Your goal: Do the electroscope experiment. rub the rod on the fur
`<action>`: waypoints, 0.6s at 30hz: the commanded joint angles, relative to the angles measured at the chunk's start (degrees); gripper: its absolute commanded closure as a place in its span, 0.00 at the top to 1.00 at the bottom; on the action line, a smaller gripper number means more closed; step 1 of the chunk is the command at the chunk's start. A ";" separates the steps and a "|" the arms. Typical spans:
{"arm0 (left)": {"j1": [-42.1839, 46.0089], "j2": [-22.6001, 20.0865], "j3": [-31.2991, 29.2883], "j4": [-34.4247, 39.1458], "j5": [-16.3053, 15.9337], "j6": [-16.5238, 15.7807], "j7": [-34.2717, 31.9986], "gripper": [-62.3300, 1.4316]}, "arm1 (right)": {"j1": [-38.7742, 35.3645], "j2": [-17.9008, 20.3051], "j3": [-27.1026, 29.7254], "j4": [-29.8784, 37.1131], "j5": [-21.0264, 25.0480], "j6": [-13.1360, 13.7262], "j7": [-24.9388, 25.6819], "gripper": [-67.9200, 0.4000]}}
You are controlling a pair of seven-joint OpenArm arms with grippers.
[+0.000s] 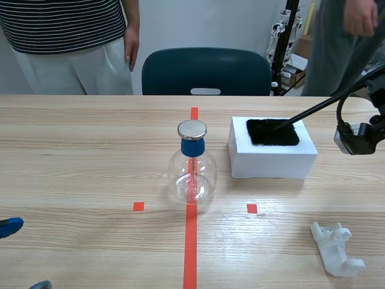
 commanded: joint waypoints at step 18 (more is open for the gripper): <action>-0.04 0.24 -0.04 0.50 -0.55 0.09 -2.64 1.00 | 1.90 2.25 -0.57 2.38 1.29 3.93 -1.53 0.01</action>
